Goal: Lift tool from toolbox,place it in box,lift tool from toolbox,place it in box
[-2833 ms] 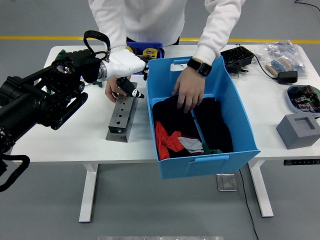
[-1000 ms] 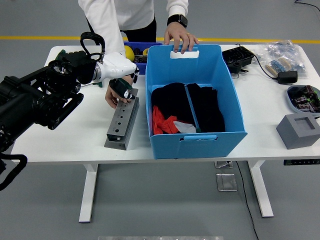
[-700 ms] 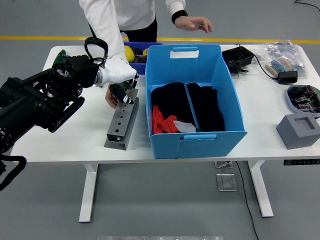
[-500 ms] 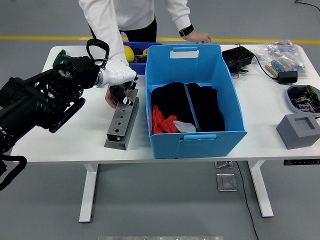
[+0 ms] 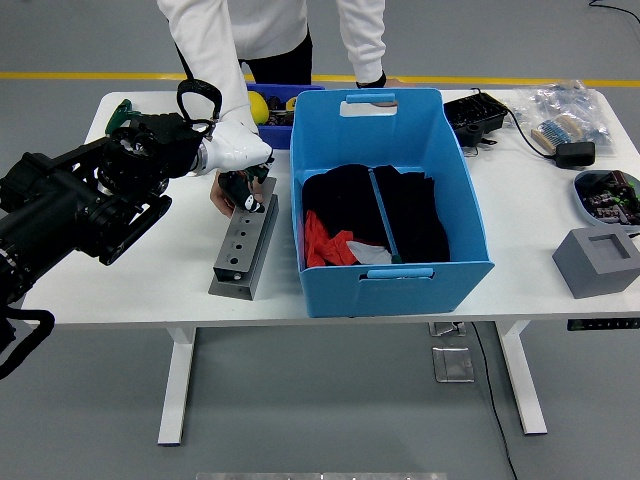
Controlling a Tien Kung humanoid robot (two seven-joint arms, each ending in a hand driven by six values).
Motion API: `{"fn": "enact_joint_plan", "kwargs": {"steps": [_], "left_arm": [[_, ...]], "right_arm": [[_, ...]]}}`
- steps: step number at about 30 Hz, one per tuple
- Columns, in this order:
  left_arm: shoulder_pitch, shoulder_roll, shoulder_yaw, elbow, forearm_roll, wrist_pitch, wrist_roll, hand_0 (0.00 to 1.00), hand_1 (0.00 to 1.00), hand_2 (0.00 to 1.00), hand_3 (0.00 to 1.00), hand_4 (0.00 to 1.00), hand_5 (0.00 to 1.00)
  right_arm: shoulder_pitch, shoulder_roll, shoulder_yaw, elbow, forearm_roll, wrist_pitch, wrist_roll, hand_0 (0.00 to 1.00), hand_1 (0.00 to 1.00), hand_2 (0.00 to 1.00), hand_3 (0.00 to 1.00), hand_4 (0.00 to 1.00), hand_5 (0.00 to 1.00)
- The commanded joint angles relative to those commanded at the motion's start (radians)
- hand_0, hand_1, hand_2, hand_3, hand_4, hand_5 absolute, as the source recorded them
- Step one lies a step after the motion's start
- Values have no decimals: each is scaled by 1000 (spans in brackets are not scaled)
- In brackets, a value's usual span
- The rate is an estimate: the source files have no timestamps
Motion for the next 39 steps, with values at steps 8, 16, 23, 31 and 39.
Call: {"fn": "enact_joint_plan", "kwargs": {"steps": [8, 16, 23, 31, 39], "left_arm": [[-3, -3, 13, 25, 0, 2, 1, 734, 633, 535, 546, 876, 586], [-6, -6, 19, 26, 0, 0, 1, 734, 597, 504, 528, 880, 592], [-10, -7, 27, 26, 0, 2, -1, 735, 532, 418, 492, 881, 598], [-9, -7, 37, 35, 0, 1, -1, 714, 446, 339, 431, 879, 603], [-8, -6, 34, 39, 0, -11, -8, 682, 439, 335, 427, 880, 603]], "right_arm": [[3, 0, -2, 0, 2, -1, 0, 695, 686, 776, 644, 890, 727], [6, 0, -2, 0, 1, -1, 0, 697, 687, 775, 643, 890, 728], [8, -1, -3, 0, 1, -1, 0, 696, 687, 774, 642, 890, 727], [9, -1, -1, 0, -1, -1, -1, 697, 687, 775, 642, 890, 726], [8, -1, -1, 0, -2, -1, -1, 697, 686, 775, 641, 890, 725]]}}
